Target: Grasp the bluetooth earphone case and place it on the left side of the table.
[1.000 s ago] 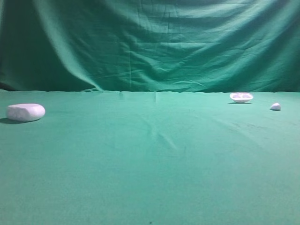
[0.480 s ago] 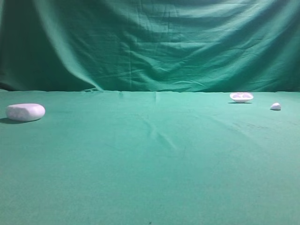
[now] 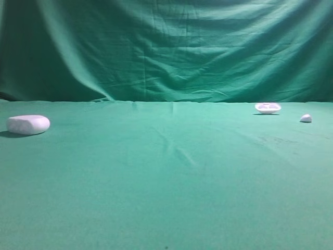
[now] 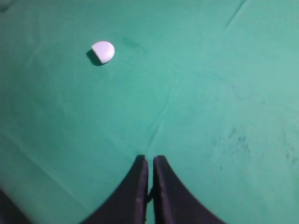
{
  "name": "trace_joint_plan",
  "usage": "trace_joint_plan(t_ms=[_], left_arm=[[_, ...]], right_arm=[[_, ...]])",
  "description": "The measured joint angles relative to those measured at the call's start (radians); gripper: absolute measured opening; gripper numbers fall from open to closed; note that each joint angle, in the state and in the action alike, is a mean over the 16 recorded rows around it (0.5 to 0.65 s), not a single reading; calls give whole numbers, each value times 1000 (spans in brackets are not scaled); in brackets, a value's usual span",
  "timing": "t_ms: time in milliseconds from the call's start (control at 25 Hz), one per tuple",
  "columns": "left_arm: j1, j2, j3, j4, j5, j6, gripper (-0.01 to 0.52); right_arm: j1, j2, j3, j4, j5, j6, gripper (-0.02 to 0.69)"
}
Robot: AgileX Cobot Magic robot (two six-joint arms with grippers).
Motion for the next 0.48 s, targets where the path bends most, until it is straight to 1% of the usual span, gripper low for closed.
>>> trace_joint_plan(t_ms=[240,480], left_arm=[[0,0,0,0,0,0,0],[0,0,0,0,0,0,0]], right_arm=[[-74,-162,199,-14,-150,-29,0],[-240,-342,423,-28,-308,-35,0]])
